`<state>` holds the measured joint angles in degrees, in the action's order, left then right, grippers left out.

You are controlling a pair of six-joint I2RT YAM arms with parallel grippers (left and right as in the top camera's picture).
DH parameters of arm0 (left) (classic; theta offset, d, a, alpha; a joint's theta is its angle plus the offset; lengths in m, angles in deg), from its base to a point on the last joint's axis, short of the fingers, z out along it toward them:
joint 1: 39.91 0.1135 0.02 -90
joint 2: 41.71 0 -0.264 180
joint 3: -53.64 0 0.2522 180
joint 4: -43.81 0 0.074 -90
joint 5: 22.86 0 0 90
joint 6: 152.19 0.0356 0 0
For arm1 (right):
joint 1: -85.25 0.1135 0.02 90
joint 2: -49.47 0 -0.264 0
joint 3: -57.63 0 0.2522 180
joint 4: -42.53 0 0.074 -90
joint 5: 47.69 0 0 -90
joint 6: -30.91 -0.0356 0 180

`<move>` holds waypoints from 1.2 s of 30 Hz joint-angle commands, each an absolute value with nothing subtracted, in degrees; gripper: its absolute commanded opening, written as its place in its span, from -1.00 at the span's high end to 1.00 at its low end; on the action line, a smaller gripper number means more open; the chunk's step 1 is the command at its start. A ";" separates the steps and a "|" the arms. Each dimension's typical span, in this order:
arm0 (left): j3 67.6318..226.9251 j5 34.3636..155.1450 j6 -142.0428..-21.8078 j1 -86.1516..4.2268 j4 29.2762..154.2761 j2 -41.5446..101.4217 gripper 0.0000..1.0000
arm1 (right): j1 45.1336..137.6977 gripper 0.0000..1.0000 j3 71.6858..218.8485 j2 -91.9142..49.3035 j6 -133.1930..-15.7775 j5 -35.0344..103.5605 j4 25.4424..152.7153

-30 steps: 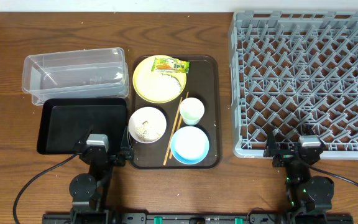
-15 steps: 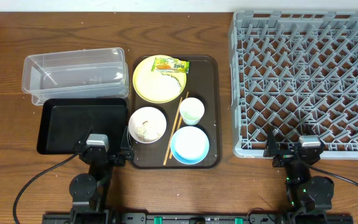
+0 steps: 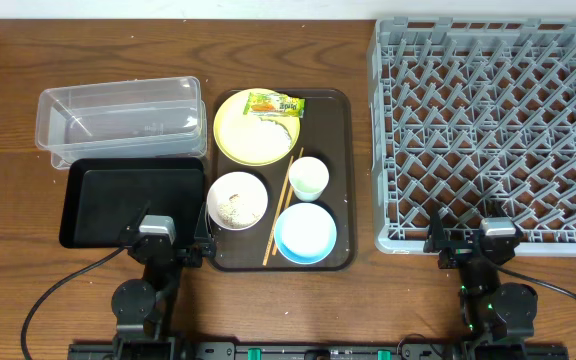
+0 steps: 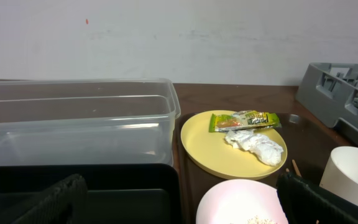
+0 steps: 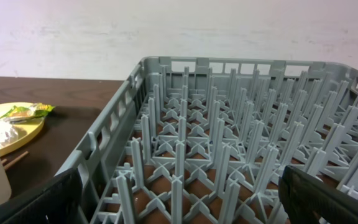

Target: Sort waste into correct bins and load items into the dishwasher rack

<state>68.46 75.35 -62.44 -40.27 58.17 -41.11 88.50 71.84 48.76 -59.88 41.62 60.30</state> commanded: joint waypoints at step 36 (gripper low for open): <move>134.38 84.04 -67.16 -39.97 120.20 26.36 -1.00 | 87.47 -0.98 121.37 5.44 -68.80 40.24 107.43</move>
<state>128.72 82.80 -66.88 -40.27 117.56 22.56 88.50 116.75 9.57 -68.02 40.59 105.13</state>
